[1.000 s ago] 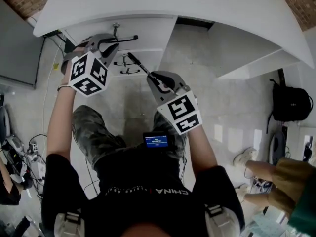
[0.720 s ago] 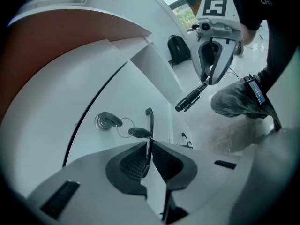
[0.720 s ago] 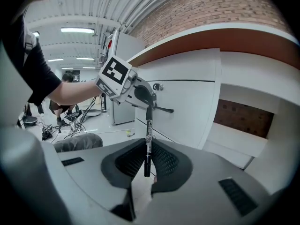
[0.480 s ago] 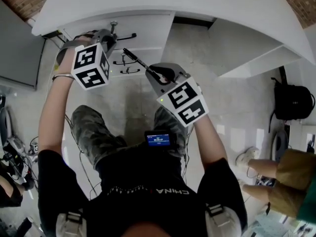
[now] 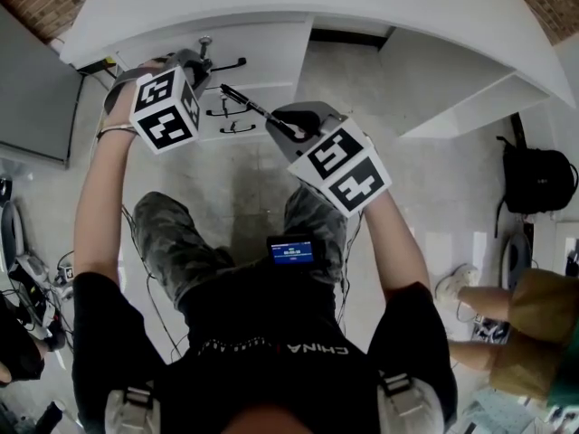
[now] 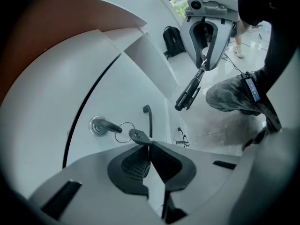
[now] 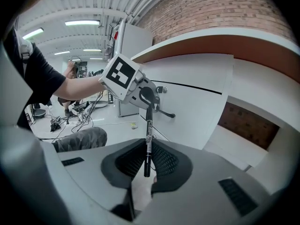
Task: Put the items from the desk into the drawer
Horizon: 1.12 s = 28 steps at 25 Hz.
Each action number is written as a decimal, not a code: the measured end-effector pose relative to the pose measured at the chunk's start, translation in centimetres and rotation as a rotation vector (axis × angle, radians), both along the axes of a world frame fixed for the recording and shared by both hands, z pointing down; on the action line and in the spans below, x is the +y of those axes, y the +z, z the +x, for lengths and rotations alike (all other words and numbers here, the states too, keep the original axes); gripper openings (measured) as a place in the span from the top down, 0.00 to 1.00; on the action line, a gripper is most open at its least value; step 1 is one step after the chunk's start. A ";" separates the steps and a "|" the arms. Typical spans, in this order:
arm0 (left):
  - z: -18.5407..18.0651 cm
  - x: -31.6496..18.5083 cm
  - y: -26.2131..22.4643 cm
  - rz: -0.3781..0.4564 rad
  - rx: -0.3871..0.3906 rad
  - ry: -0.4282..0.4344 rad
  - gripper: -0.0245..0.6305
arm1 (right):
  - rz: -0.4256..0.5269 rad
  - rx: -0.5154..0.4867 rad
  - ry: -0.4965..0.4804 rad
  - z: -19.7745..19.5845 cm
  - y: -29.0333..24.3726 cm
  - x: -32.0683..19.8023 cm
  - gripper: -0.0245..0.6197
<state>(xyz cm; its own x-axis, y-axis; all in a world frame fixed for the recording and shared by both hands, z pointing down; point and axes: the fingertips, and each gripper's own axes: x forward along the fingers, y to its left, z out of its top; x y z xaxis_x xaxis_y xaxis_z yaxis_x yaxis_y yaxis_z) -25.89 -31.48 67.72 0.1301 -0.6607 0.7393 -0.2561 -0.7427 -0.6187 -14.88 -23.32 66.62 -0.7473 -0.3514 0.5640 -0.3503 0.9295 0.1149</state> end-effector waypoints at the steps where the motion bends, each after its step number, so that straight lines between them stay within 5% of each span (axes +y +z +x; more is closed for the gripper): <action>1: 0.0 0.0 0.0 -0.002 0.004 -0.002 0.92 | 0.001 0.001 0.002 0.2 -0.1 -0.1 0.89; 28: 1.4 7.2 -0.6 0.024 0.078 0.000 0.92 | 0.050 -0.055 -0.074 2.5 -6.4 1.9 0.89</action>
